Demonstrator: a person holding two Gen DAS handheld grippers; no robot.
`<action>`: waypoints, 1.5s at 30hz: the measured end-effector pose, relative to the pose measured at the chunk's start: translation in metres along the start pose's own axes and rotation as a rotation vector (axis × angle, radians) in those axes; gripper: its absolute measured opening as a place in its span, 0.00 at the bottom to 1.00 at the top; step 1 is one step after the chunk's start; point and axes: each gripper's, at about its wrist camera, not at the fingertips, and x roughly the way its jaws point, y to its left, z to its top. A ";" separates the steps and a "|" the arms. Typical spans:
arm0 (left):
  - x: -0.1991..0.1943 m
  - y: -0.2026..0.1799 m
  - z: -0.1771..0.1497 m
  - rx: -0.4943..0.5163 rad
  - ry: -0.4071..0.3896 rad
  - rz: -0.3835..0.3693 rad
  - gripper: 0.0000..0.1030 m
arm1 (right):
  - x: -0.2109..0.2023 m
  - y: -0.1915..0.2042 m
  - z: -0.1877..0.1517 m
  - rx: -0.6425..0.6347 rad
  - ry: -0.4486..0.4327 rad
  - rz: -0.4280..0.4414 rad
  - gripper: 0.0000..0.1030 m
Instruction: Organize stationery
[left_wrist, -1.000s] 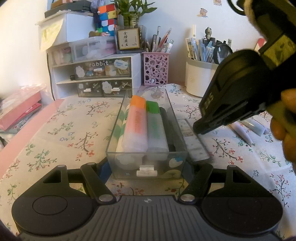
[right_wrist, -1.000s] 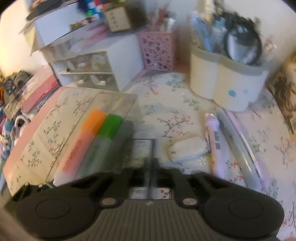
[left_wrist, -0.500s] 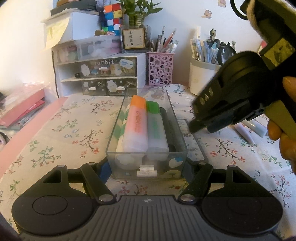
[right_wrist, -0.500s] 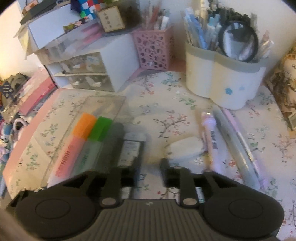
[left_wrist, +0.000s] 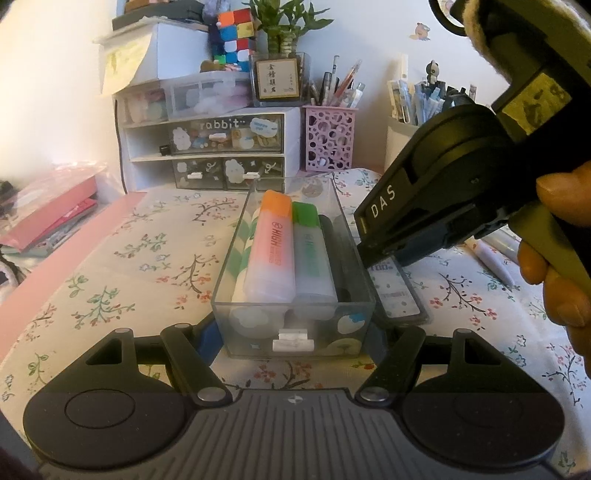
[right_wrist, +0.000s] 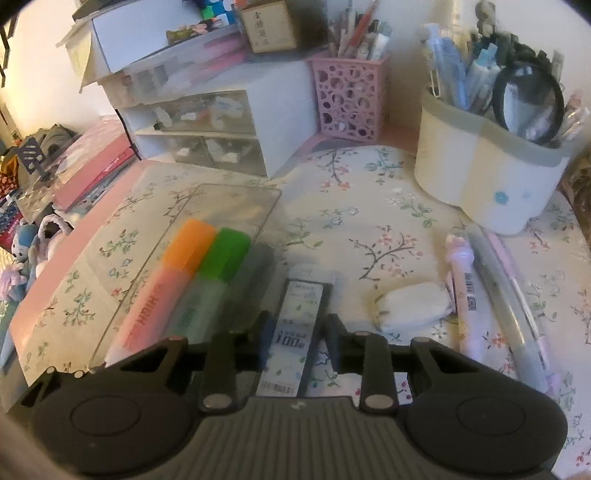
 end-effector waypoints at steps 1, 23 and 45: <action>0.000 0.000 0.000 0.000 0.000 0.000 0.70 | 0.000 0.000 0.000 0.002 -0.001 -0.002 0.10; -0.005 0.005 -0.003 -0.017 -0.009 0.023 0.70 | -0.004 -0.017 -0.001 0.100 -0.021 0.072 0.19; -0.008 0.010 -0.005 -0.046 -0.016 0.054 0.70 | -0.003 0.002 -0.001 -0.012 -0.023 0.030 0.17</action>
